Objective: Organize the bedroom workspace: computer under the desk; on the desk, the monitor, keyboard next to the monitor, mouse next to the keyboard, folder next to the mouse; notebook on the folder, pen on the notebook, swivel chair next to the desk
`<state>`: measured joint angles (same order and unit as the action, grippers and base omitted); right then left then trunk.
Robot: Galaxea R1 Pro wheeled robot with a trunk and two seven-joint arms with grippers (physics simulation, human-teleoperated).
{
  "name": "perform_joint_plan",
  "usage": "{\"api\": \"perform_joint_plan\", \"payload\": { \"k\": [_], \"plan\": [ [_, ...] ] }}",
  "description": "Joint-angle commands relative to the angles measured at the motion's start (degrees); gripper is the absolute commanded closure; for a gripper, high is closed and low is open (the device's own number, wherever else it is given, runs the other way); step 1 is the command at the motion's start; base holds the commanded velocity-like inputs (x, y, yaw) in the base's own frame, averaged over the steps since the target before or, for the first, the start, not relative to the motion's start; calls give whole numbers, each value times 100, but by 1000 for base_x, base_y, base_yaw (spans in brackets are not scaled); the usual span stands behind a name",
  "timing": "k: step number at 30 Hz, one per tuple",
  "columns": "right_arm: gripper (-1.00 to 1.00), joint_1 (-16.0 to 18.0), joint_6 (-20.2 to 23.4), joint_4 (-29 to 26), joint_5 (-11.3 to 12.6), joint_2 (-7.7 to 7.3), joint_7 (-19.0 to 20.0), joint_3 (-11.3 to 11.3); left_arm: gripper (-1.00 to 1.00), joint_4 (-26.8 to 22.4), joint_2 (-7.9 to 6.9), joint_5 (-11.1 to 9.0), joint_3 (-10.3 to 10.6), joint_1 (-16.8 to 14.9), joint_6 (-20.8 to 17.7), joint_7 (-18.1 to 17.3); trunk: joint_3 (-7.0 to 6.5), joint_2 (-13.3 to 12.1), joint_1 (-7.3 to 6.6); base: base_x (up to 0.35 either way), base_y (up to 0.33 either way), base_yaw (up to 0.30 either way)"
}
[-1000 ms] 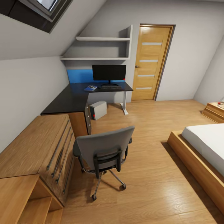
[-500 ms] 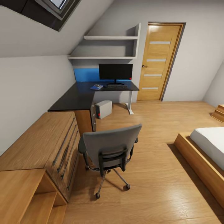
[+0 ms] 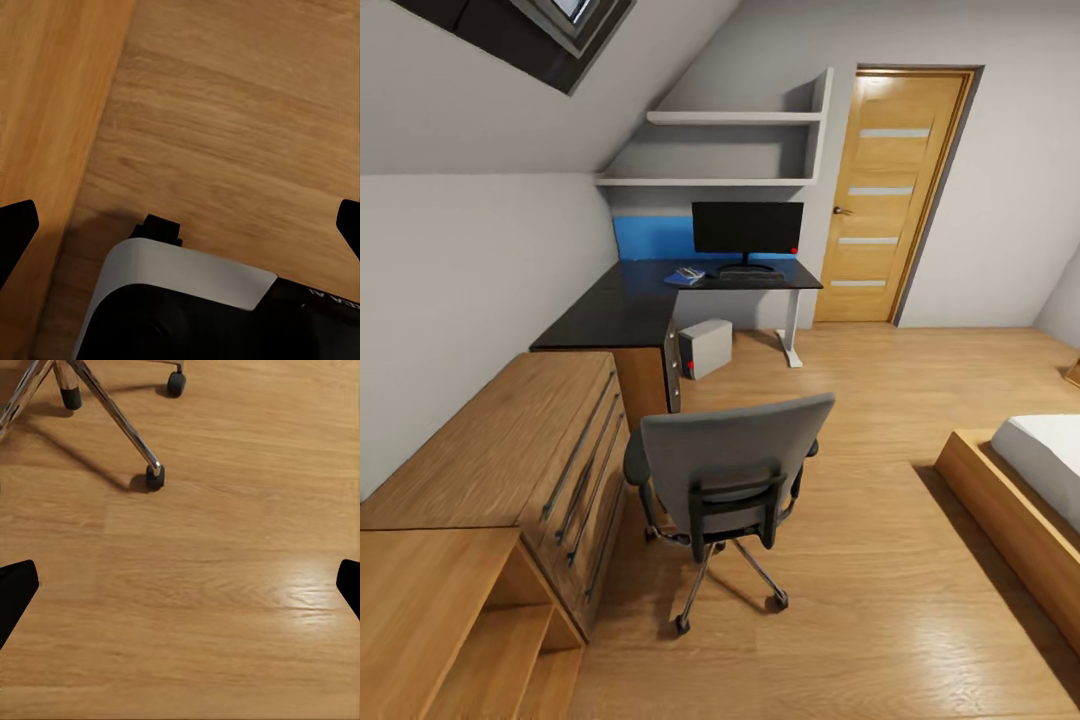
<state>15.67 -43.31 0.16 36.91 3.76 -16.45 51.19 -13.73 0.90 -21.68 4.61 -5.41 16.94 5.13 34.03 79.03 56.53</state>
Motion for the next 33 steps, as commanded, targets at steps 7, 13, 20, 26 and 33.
{"api": "perform_joint_plan", "payload": {
  "k": [7,13,20,26,33],
  "plan": [
    [-100,4,-9,2,-7,2,-52,49,-100,2,2,-20,49,-4,15,42,131,285,154,0,0,65],
    [-100,5,-10,2,-8,2,-52,51,-100,2,13,-13,49,-4,-18,41,239,526,286,0,0,4],
    [-100,6,-10,2,-15,1,-52,57,-100,2,11,-16,49,-4,-31,40,365,806,440,0,0,0],
    [-100,3,-10,2,-17,-23,-52,45,-100,-8,-4,-52,49,-4,-211,40,472,1047,571,0,0,0],
    [-100,9,-22,-38,-17,-49,-55,3,-100,-933,64,-43,42,-4,-545,46,598,1328,725,0,0,0]
  ]
}}
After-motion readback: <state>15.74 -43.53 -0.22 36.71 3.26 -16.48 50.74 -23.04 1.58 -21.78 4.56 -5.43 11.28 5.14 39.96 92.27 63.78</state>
